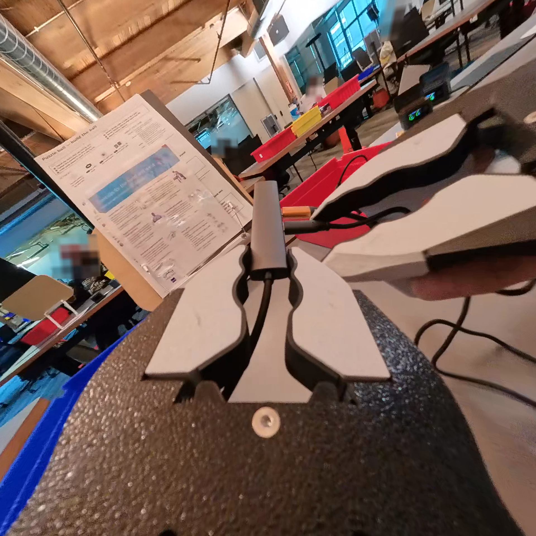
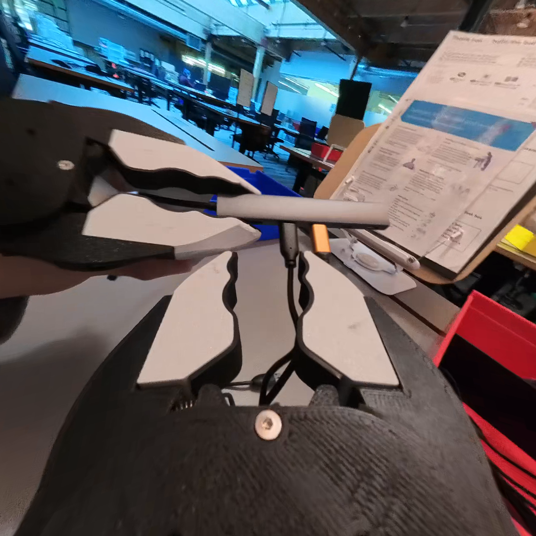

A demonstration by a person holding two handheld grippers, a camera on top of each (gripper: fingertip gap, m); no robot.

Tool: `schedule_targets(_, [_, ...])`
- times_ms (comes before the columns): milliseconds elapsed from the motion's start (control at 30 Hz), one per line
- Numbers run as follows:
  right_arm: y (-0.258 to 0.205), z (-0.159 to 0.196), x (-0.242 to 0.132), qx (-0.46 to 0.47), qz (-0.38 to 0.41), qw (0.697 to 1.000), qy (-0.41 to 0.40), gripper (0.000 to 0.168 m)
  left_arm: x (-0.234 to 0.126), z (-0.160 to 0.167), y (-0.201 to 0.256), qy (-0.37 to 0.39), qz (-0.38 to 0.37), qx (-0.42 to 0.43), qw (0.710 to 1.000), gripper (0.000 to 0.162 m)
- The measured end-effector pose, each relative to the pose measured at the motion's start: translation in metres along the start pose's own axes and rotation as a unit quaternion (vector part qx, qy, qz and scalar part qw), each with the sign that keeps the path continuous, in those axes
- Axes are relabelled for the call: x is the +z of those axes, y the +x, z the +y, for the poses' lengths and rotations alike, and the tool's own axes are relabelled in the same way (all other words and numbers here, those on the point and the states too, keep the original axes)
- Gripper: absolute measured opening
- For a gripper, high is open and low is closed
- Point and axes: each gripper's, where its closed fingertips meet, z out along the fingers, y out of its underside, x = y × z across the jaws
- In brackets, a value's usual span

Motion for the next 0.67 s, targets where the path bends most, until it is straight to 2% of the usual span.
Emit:
schedule_targets(67, [0.002, 0.000, 0.000, 0.013, 0.008, 1.000, 0.015, 0.032, -0.002, 0.002, 0.003, 0.008, -0.001, -0.027, 1.000, 0.023])
schedule_targets(167, [0.008, -0.002, -0.005, 0.049, -0.004, 0.998, 0.045, 0.013, -0.005, 0.007, 0.006, 0.028, 0.014, -0.116, 0.993, 0.023])
schedule_targets(233, [0.007, -0.001, -0.006, 0.067, -0.023, 0.996, 0.053, 0.013, -0.006, 0.009, 0.009, 0.037, 0.018, -0.161, 0.986, 0.023])
schedule_targets(400, [0.003, 0.007, 0.000, 0.080, -0.019, 0.995, 0.051, 0.012, -0.006, 0.019, 0.009, 0.043, 0.016, -0.204, 0.978, 0.023])
schedule_targets(667, [-0.015, 0.020, 0.020, 0.176, -0.012, 0.983, 0.051, 0.010, -0.015, 0.044, 0.000, 0.046, 0.015, -0.210, 0.977, 0.023])
